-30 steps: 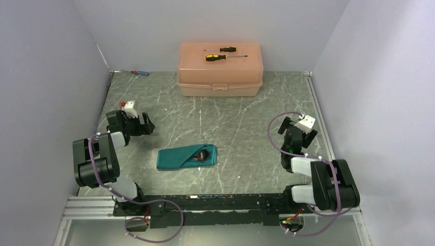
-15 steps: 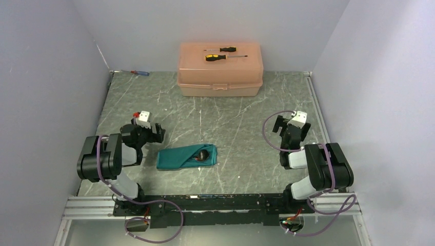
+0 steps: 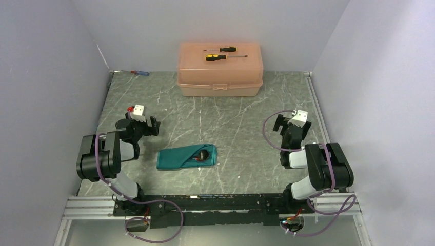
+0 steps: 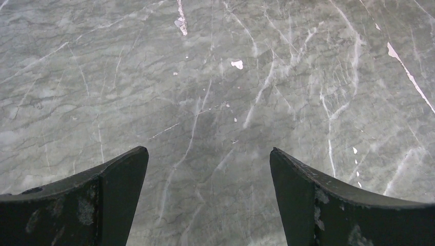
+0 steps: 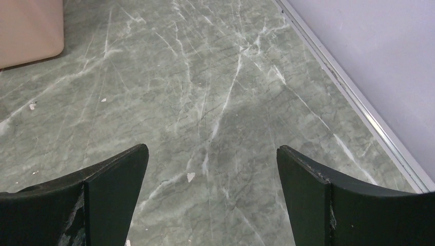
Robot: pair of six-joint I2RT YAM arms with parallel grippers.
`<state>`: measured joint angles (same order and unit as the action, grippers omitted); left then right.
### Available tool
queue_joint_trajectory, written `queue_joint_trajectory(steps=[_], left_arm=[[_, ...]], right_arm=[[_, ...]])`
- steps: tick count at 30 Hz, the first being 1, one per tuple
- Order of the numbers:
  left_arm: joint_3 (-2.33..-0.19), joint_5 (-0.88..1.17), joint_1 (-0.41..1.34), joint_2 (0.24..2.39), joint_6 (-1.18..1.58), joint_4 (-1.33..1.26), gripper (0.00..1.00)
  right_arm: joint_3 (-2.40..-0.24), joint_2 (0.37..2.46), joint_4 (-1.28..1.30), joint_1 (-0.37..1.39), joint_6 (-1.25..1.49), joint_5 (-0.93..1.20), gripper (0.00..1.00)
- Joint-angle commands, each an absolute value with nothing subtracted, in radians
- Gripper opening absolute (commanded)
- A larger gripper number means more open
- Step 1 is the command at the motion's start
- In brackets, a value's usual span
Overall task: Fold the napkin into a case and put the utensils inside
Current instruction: Reset both arms
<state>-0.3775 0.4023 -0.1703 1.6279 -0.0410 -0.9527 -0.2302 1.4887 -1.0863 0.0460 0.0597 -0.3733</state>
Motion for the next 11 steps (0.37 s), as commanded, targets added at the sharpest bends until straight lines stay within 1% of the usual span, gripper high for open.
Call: queue_joint_trajectory(steps=[1,11], left_arm=[[-0.381,0.411,-0.17,1.635,-0.041,-0.985,0.94],[-0.381,0.413,-0.17,1.631,-0.042,-0.978,0.94]], right_arm=[[-0.243,1.486,-1.14,0.046,0.055,-0.353,1.0],[-0.245,1.484,-1.134,0.043,0.058,-0.346,1.0]])
